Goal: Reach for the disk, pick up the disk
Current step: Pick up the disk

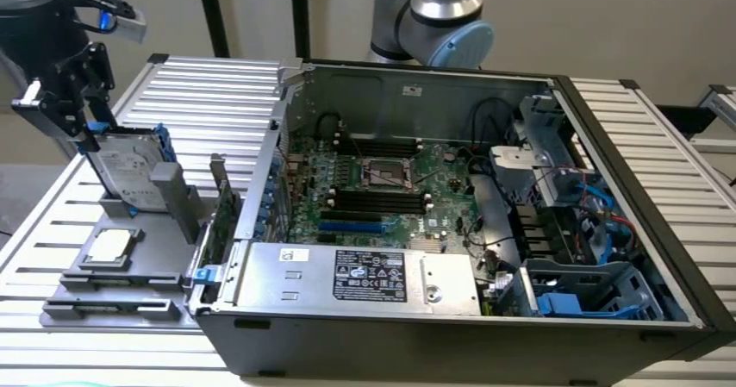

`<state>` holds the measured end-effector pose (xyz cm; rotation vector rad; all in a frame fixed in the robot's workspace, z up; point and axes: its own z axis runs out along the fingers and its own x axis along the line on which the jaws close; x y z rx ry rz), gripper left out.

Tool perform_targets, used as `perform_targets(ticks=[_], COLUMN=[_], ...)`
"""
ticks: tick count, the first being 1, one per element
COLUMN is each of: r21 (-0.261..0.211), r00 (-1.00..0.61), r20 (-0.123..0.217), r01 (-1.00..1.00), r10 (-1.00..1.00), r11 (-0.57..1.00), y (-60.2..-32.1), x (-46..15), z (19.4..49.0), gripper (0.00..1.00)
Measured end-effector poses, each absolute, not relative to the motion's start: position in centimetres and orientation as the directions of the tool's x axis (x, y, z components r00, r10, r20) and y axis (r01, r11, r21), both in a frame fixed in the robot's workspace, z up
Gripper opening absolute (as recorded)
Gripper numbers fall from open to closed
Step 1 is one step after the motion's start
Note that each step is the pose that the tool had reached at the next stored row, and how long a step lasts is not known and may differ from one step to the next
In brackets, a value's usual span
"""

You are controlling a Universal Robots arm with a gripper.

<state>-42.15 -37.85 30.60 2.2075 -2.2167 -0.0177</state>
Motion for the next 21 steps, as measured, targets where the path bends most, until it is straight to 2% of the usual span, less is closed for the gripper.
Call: perform_targets(ticks=[18, 20, 21], r21=[0.015, 0.015, 0.015], r00=[0.003, 0.004, 0.005], r20=[0.001, 0.001, 0.001], r01=[-1.000, -1.000, -1.000], r10=[-1.000, -1.000, -1.000], r11=[-0.003, -0.004, -0.005], y=[-37.8, -37.8, -37.8], x=[-42.2, -42.2, -42.2], z=[29.3, 29.3, 29.3], gripper=[0.54, 0.52, 0.45])
